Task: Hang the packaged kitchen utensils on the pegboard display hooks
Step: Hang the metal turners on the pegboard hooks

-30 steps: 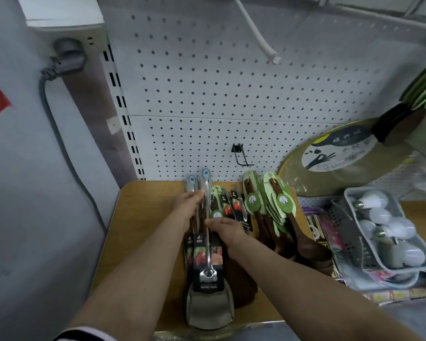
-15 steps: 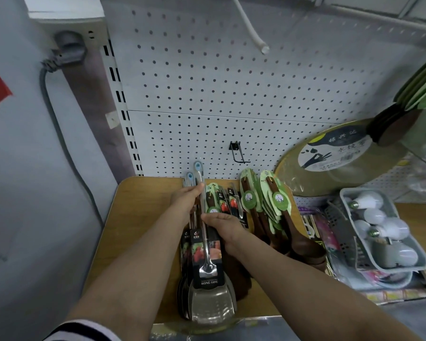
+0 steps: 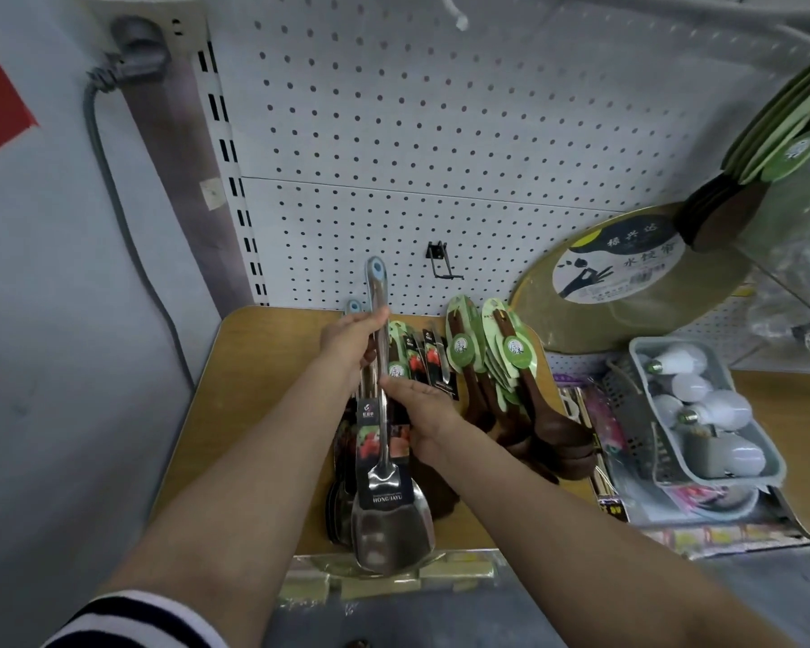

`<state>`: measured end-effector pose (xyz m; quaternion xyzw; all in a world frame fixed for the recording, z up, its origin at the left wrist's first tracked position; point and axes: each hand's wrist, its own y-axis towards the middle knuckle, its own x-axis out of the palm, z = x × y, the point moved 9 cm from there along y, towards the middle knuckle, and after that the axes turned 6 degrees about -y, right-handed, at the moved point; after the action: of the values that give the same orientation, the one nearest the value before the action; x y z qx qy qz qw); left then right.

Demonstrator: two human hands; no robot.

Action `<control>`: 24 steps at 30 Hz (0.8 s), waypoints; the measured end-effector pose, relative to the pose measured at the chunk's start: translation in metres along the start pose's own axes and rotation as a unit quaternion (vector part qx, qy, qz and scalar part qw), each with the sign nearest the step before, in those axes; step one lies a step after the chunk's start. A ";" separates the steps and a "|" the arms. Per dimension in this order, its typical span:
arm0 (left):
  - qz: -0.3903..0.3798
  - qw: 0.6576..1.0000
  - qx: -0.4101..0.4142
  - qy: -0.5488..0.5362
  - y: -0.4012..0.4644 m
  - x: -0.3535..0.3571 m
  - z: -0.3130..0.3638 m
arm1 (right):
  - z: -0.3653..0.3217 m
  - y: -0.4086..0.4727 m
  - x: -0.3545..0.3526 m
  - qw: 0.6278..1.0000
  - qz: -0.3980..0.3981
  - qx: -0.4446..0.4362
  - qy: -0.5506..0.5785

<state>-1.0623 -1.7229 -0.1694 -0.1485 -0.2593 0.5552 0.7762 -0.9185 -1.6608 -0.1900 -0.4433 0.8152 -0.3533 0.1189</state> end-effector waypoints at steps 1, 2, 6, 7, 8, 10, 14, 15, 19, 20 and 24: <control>0.001 1.000 0.004 -0.003 -0.007 0.002 0.002 | 0.000 -0.004 -0.001 1.000 -0.002 -0.002 0.000; 0.005 1.000 0.009 -0.004 -0.014 0.003 0.004 | -0.001 -0.009 -0.003 1.000 -0.004 -0.006 -0.002; 0.011 0.999 0.049 -0.020 -0.049 0.018 0.018 | -0.014 -0.038 -0.016 0.999 -0.007 -0.043 -0.023; 0.012 0.998 0.063 -0.023 -0.060 0.024 0.024 | -0.018 -0.046 -0.021 0.998 -0.010 -0.052 -0.023; 0.013 0.997 0.075 -0.025 -0.072 0.030 0.028 | -0.021 -0.054 -0.026 0.998 -0.016 -0.060 -0.019; 0.017 0.995 0.099 -0.022 -0.096 0.045 0.033 | -0.026 -0.074 -0.040 0.997 -0.031 -0.075 -0.010; 0.003 0.992 0.122 -0.014 -0.152 0.096 0.021 | -0.028 -0.118 -0.093 0.993 -0.031 -0.111 0.007; -0.002 0.991 0.129 -0.014 -0.168 0.113 0.016 | -0.027 -0.131 -0.111 0.992 -0.032 -0.119 0.008; -0.024 0.988 0.154 -0.012 -0.223 0.185 -0.017 | -0.019 -0.180 -0.199 0.990 -0.027 -0.138 -0.009; -0.031 0.987 0.157 -0.003 -0.236 0.207 -0.028 | -0.017 -0.192 -0.226 0.989 -0.017 -0.147 -0.007; -0.079 0.984 0.159 0.013 -0.296 0.302 -0.075 | -0.002 -0.238 -0.328 0.985 0.015 -0.172 0.018</control>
<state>-0.7122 -1.5353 -0.0063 -0.0090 -0.1688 0.5240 0.8347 -0.5774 -1.4802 -0.0657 -0.4382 0.8725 -0.2137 0.0313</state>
